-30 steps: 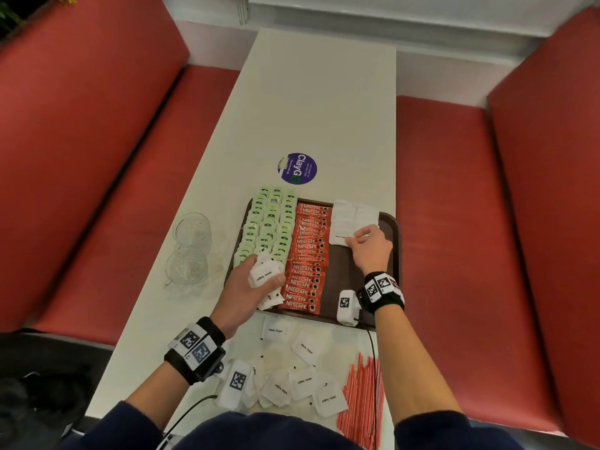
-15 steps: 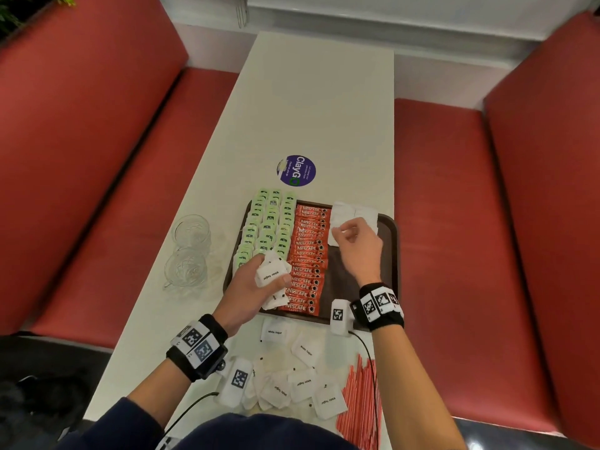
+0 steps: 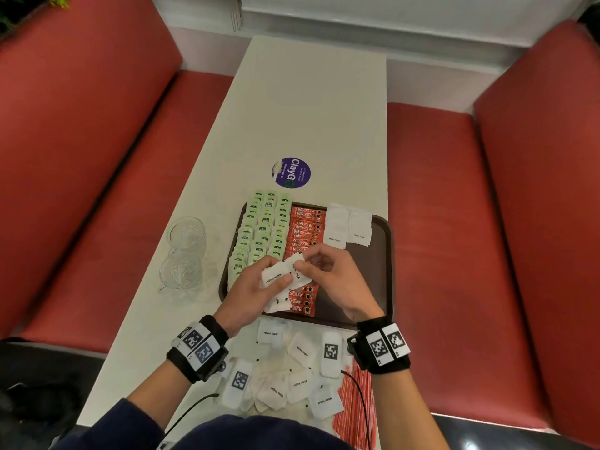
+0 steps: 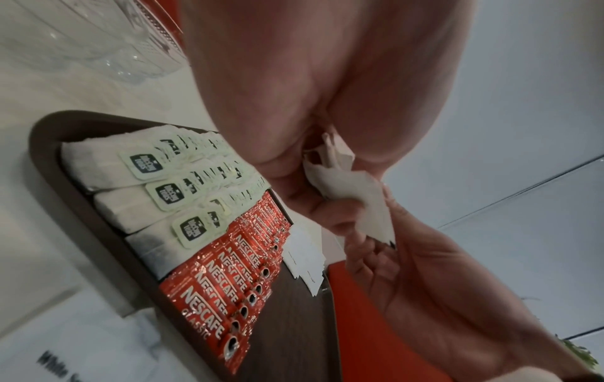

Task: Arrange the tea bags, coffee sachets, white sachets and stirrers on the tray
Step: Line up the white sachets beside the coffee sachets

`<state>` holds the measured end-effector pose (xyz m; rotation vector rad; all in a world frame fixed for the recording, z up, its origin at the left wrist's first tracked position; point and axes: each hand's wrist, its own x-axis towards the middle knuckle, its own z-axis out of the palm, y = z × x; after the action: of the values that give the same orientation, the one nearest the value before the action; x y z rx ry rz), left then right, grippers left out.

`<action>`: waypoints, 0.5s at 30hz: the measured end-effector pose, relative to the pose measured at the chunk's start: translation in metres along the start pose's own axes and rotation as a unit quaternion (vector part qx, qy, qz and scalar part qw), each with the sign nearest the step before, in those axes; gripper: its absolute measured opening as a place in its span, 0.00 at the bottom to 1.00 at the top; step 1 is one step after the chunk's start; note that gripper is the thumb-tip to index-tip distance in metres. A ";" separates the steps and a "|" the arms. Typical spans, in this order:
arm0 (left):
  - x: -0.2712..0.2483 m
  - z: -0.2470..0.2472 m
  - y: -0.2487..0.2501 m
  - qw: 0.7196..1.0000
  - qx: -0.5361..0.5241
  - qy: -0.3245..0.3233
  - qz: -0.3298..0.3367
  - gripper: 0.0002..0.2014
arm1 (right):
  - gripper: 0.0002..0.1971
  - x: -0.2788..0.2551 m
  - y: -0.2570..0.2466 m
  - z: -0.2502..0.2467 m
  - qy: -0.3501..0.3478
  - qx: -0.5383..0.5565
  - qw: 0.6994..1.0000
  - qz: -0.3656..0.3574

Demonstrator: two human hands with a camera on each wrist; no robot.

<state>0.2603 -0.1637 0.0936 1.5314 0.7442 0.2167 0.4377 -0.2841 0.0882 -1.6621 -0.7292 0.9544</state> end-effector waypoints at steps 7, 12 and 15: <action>0.001 0.004 0.000 0.997 -0.070 0.023 -0.025 0.12 | 0.09 -0.010 0.004 -0.001 0.085 0.075 0.993 0.014; 0.005 0.006 -0.001 0.998 -0.035 0.056 -0.014 0.12 | 0.08 -0.015 -0.005 0.001 0.076 0.057 0.995 0.031; 0.011 0.003 0.000 0.996 -0.023 0.081 -0.007 0.08 | 0.05 -0.019 -0.004 -0.006 0.069 0.028 0.996 0.051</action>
<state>0.2706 -0.1603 0.0901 1.4771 0.8720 0.3489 0.4339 -0.3017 0.0974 -1.7096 -0.5239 0.9120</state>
